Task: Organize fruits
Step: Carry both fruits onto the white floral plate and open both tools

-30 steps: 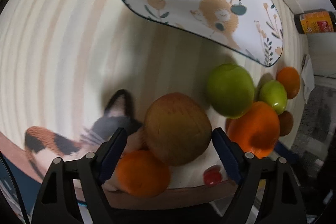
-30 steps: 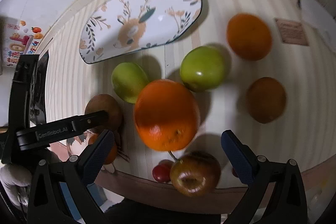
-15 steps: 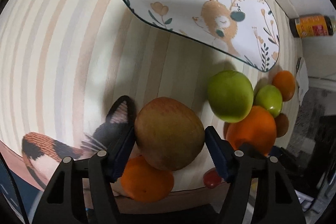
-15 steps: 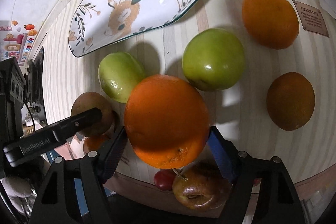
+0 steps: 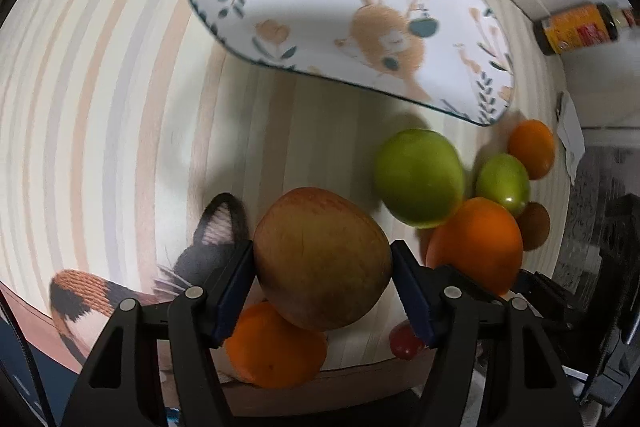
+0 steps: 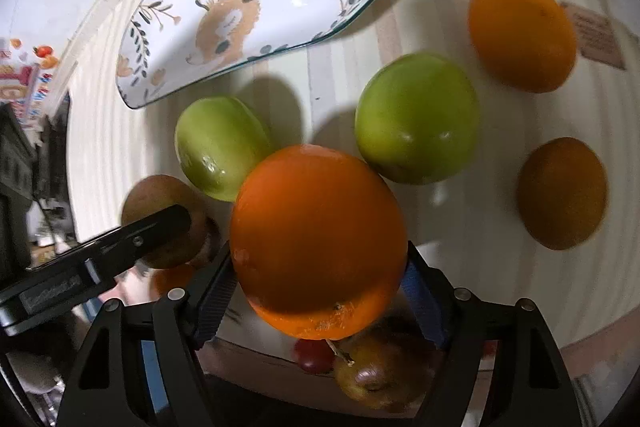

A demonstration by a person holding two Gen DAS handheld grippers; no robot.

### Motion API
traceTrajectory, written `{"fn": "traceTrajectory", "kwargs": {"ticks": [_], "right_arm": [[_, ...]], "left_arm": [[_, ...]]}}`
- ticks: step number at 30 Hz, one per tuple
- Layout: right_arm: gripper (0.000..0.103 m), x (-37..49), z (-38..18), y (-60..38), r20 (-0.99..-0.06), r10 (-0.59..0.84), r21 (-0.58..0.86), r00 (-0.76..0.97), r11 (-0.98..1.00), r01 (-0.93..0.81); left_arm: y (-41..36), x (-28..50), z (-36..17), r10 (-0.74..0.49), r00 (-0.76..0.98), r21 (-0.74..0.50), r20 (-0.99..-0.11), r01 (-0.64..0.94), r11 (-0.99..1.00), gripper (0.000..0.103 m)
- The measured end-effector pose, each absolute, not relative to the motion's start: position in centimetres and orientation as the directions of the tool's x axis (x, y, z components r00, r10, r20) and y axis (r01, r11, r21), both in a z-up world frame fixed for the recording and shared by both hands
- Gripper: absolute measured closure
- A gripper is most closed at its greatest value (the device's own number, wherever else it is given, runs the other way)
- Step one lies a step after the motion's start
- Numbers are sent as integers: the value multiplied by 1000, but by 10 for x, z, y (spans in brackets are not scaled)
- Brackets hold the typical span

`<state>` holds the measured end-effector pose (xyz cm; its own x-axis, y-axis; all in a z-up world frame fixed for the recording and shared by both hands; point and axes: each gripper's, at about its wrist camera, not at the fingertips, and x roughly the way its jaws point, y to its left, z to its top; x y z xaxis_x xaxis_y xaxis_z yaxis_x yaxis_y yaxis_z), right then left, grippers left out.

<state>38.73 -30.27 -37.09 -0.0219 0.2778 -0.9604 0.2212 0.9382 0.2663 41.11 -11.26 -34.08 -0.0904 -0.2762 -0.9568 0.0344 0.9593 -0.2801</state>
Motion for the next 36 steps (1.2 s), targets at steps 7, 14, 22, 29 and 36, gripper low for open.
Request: {"fn": "traceTrajectory", "kwargs": {"ticks": [7,14,22,29,36], "right_arm": [[24,376,-338,-308,-929,368,363,27,899,242],[24,407,-281,-330,-915,365,397,171,889,227],[24,506,-285,-331,-936,252,301,247,936,184],[24,554,-331,-306,-963,208,234,174,960,151],[23,578,-358,-294,-969,189,209,159,971,116]], "left_arm": [[-111,422,-283,-324,7,-323,-946,75,943,38],[-131,481,-236,-335,109,-319,-936,139,938,38],[-135,565,-279,-258,72,-248,-963,120,961,38],[-128,605,-330,-263,-32,-264,-964,37,964,38],[-112,620,-350,-311,-77,-308,-947,-52,950,37]]}}
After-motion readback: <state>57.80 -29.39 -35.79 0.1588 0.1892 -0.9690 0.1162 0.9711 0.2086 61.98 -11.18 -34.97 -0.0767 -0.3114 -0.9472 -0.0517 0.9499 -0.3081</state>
